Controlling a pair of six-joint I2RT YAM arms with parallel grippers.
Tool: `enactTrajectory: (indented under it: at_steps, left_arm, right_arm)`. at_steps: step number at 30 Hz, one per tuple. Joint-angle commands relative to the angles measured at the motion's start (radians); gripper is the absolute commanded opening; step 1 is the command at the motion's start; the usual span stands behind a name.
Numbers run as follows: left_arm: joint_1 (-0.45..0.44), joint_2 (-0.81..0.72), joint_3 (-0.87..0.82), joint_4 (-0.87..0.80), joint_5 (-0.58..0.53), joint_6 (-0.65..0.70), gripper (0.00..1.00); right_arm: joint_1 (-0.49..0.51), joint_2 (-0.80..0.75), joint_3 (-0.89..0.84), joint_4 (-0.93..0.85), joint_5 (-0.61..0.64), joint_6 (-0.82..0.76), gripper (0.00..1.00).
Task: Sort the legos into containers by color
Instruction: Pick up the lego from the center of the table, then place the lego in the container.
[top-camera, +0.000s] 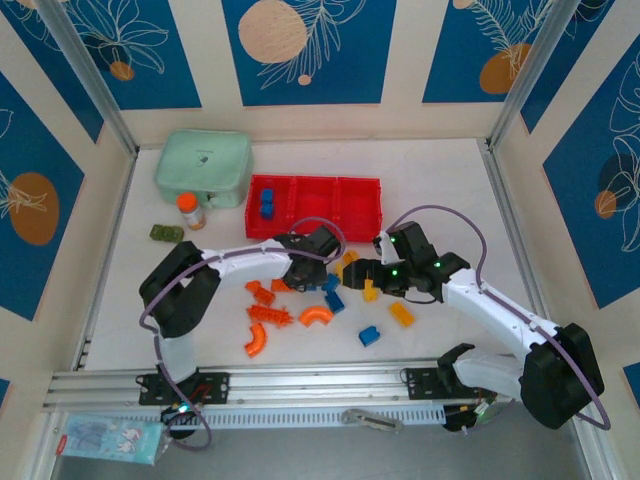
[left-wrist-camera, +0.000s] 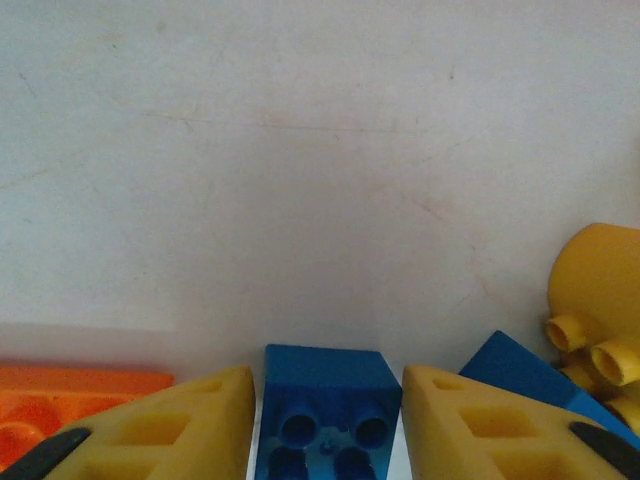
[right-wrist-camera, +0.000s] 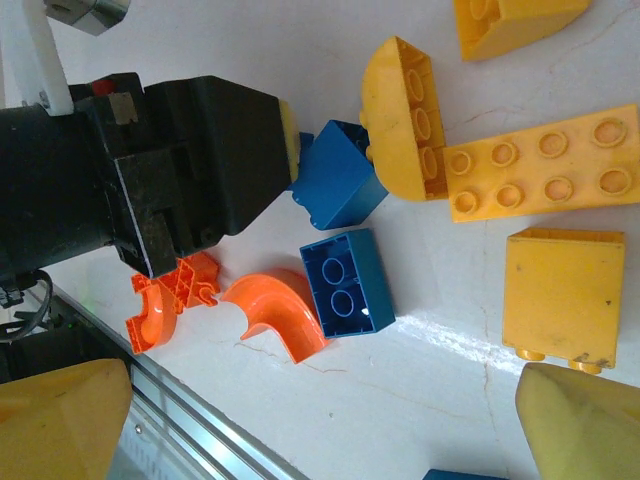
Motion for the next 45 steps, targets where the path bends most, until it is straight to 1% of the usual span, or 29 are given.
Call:
enactTrajectory:
  at_steps: [1,6,10,13,16,20,26,28,30,32,35,38,41,45]
  left_arm:
    - [-0.014,-0.005,-0.030,-0.048,-0.003,0.018,0.43]
    - [-0.020,0.038,0.001,-0.023,0.036,0.033,0.42]
    - [-0.024,0.049,0.016,-0.030,0.036,0.038,0.38]
    - [-0.024,0.030,0.020,-0.053,0.004,0.046,0.33]
    - [-0.024,-0.001,0.018,-0.061,-0.019,0.060,0.30]
    - [-0.021,-0.047,0.025,-0.092,-0.052,0.080,0.31]
    - [0.013,-0.137,0.041,-0.140,-0.113,0.136,0.31]
    - [0.039,-0.164,0.053,-0.150,-0.137,0.170,0.32]
    - [0.084,-0.183,0.076,-0.160,-0.148,0.210,0.32]
    - [0.138,-0.186,0.100,-0.153,-0.143,0.245,0.32]
    - [0.229,-0.167,0.154,-0.130,-0.109,0.293,0.32]
    - [0.306,-0.117,0.242,-0.118,-0.089,0.348,0.32]
    - [0.368,-0.037,0.350,-0.121,-0.096,0.384,0.32]
    - [0.426,0.068,0.444,-0.083,-0.057,0.404,0.32]
  right_arm:
    - [-0.005,-0.004,-0.002,-0.003,-0.014,-0.002,0.99]
    - [-0.005,0.005,0.010,-0.004,-0.020,-0.002,0.99]
    - [-0.007,-0.004,0.012,-0.018,-0.010,-0.006,0.99]
    - [-0.008,-0.011,0.015,-0.026,-0.009,-0.010,0.99]
    - [-0.011,-0.013,0.019,-0.031,-0.011,-0.014,0.99]
    - [-0.007,-0.006,0.039,-0.031,-0.040,-0.046,0.99]
    - [0.008,0.019,0.095,-0.061,-0.023,-0.072,0.99]
    - [0.013,0.029,0.111,-0.054,-0.023,-0.068,0.99]
    - [0.016,0.041,0.124,-0.040,-0.019,-0.055,0.99]
    - [0.018,0.055,0.135,-0.026,-0.020,-0.044,0.99]
    - [0.018,0.075,0.154,-0.009,-0.019,-0.035,0.99]
    - [0.018,0.092,0.170,-0.005,-0.016,-0.034,0.99]
    - [0.016,0.102,0.179,-0.001,-0.010,-0.035,0.99]
    - [0.009,0.115,0.190,-0.004,-0.002,-0.042,0.99]
